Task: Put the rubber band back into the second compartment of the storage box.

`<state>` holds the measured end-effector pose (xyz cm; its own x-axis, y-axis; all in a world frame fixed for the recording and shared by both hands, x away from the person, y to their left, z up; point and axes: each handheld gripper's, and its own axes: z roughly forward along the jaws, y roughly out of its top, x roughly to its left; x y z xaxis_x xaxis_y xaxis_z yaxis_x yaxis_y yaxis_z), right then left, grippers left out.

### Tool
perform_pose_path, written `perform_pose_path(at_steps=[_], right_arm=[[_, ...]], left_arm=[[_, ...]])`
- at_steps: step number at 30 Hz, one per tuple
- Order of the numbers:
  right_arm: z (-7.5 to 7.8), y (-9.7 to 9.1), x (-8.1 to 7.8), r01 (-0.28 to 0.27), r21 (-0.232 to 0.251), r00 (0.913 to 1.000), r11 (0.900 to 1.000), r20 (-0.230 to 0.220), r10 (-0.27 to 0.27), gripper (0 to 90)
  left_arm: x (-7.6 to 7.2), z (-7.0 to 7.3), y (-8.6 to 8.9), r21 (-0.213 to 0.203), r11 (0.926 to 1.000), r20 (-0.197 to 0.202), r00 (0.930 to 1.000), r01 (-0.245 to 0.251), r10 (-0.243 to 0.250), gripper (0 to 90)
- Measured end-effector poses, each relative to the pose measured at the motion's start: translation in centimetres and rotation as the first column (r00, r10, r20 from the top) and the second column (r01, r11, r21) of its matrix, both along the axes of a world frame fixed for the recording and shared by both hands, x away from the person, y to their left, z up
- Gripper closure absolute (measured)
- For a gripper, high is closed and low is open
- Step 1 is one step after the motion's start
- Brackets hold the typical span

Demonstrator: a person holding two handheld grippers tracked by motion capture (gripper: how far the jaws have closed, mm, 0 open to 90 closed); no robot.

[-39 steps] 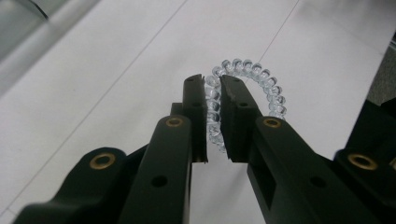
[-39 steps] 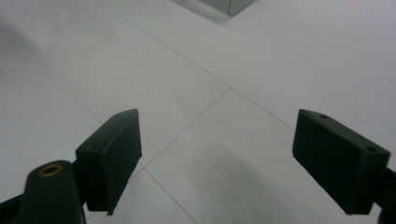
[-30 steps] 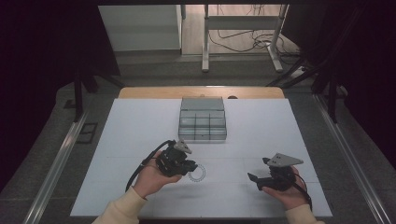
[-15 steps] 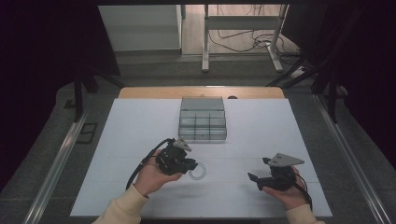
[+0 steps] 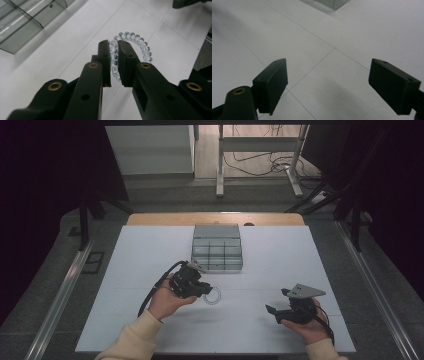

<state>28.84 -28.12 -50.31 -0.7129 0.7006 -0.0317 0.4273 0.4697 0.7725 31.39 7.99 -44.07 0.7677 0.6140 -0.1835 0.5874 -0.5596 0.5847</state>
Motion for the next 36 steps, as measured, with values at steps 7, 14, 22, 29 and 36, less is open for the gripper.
perform_pose_path(at_steps=[7,14,22,29,36], right_arm=[[0.0,0.0,0.0,-0.001,-0.001,1.0000,1.0000,0.000,0.001,16.1],[0.2,0.1,-0.2,-0.004,0.002,0.9998,1.0000,0.019,0.004,16.3],[0.1,0.1,-0.2,-0.005,0.007,0.9999,1.0000,0.012,0.005,16.2],[0.1,0.0,-0.1,-0.002,0.004,1.0000,1.0000,0.009,0.002,16.2],[0.1,0.0,-0.1,-0.001,0.003,0.9999,1.0000,0.010,0.001,16.2]], left_arm=[[1.0,0.5,-0.1,0.001,0.9999,0.012,0.9998,-0.014,0.014,81.8],[2.2,0.9,-0.4,0.018,0.9994,0.019,0.9994,-0.029,0.029,81.8],[3.9,1.2,-0.3,0.031,0.9979,0.023,0.9982,-0.057,0.056,81.9],[5.2,1.5,-0.3,0.029,0.9972,0.026,0.9973,-0.069,0.068,81.9],[6.2,1.7,-0.5,0.018,0.9967,0.021,0.9967,-0.079,0.078,81.9]])
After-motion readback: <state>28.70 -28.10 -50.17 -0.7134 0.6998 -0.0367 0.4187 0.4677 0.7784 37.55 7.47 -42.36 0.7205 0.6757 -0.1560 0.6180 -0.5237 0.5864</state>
